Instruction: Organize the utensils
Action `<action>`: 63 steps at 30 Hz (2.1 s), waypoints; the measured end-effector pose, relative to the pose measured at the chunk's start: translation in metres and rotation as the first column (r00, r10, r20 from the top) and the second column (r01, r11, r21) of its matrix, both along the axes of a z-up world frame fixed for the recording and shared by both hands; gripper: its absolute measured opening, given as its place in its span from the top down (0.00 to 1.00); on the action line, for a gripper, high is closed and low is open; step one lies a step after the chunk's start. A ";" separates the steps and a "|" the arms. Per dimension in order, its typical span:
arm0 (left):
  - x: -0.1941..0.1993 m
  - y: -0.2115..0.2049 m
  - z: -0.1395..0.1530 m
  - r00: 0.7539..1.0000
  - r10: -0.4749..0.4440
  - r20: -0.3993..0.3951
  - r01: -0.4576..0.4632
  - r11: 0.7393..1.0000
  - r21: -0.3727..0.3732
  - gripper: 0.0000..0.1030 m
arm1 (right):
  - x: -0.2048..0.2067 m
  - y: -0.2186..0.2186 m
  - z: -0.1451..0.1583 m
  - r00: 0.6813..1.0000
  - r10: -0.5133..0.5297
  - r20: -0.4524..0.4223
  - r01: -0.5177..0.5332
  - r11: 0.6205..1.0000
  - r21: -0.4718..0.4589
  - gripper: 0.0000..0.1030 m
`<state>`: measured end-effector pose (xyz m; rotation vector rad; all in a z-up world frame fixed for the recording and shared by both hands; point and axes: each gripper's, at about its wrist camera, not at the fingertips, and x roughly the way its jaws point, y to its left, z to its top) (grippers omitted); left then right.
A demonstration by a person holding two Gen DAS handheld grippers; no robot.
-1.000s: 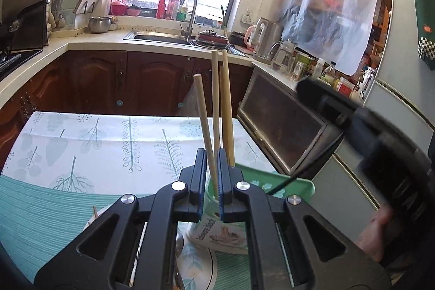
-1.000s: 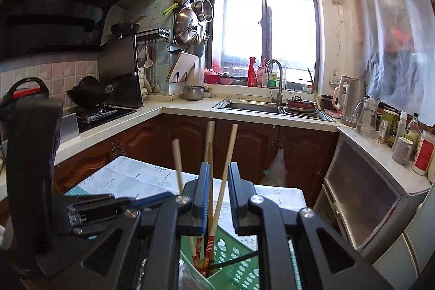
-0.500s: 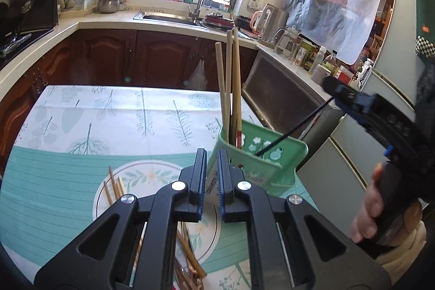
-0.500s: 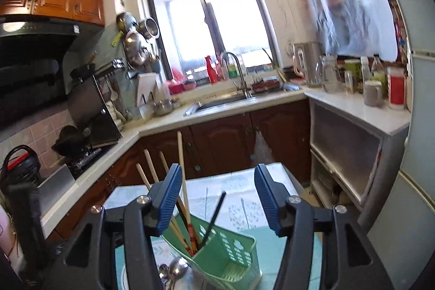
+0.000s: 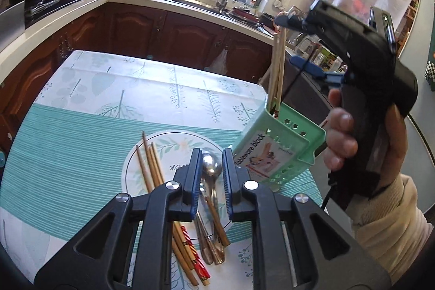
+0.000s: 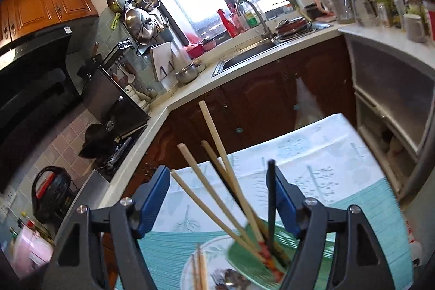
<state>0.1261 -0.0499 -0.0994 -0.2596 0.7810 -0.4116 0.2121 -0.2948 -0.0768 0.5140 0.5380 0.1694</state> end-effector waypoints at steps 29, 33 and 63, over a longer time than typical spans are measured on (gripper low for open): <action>-0.004 0.004 -0.003 1.000 -0.010 -0.014 0.010 1.000 -0.022 0.89 | 0.048 0.089 0.000 0.978 -0.180 -0.102 0.105 0.858 -0.503 0.50; -0.004 0.005 -0.007 1.000 -0.012 -0.023 0.011 1.000 -0.026 0.89 | 0.048 0.084 -0.006 0.972 -0.207 -0.108 0.126 0.855 -0.503 0.82; -0.022 0.007 -0.005 0.999 -0.028 -0.047 0.028 1.000 -0.002 0.89 | -0.091 0.044 0.078 0.992 0.069 0.109 -0.041 0.969 -0.243 0.55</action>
